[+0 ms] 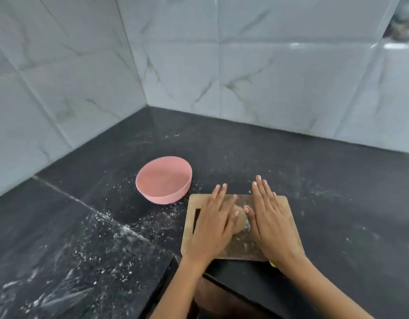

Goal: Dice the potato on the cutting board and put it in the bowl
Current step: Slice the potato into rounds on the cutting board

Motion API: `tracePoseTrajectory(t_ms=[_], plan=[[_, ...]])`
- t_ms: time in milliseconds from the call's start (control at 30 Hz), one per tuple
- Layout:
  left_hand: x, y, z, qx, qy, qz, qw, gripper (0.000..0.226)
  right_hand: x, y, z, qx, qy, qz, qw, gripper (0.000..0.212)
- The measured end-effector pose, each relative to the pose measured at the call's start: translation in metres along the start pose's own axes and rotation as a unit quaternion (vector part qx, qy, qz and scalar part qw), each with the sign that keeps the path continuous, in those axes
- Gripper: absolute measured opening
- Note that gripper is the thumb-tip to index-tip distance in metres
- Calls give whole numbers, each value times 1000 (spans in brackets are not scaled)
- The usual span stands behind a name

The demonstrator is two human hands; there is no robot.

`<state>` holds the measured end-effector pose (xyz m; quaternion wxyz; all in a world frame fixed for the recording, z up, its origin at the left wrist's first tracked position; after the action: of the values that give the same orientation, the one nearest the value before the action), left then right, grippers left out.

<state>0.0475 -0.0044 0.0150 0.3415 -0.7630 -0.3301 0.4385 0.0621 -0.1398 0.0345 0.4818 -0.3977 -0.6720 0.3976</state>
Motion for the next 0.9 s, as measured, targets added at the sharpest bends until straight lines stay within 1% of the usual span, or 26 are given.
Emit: tracePoseTrajectory(t_ms=[133,233,333,400,533,600,667,733,900], plan=[[12,17,9,-34,31,50,998,45,-8,21,11,0,-18,-13,1000,71],[8,14,8,-18,44,60,997,46,-16,21,16,-39,-24,5,999,59],[19,17,5,-16,60,60,996,56,-30,23,15,-85,-17,3,996,44],[21,18,8,-25,72,73,994,57,-32,20,18,-100,0,13,995,43],[26,14,11,-93,76,100,988,56,-34,17,21,-79,52,86,992,37],[27,10,14,-114,70,94,987,60,-34,17,23,-71,87,70,991,39],[30,7,17,-119,71,88,986,64,-35,18,25,-66,116,23,991,39],[32,1,20,-128,63,102,985,64,-34,16,28,-63,135,0,989,34],[42,-7,23,-180,29,161,970,57,-22,5,28,-66,145,70,985,17]])
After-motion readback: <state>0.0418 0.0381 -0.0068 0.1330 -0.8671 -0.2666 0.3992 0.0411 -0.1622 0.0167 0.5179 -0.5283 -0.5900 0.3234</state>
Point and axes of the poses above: each hand's wrist, its own z-axis away from the middle knuckle, its own y-axis out of the palm, x = y × z, the point moved 5 cm from there along -z, towards the middle knuckle, and after that the axes turned 10 degrees about y, right-handed, at the moved point
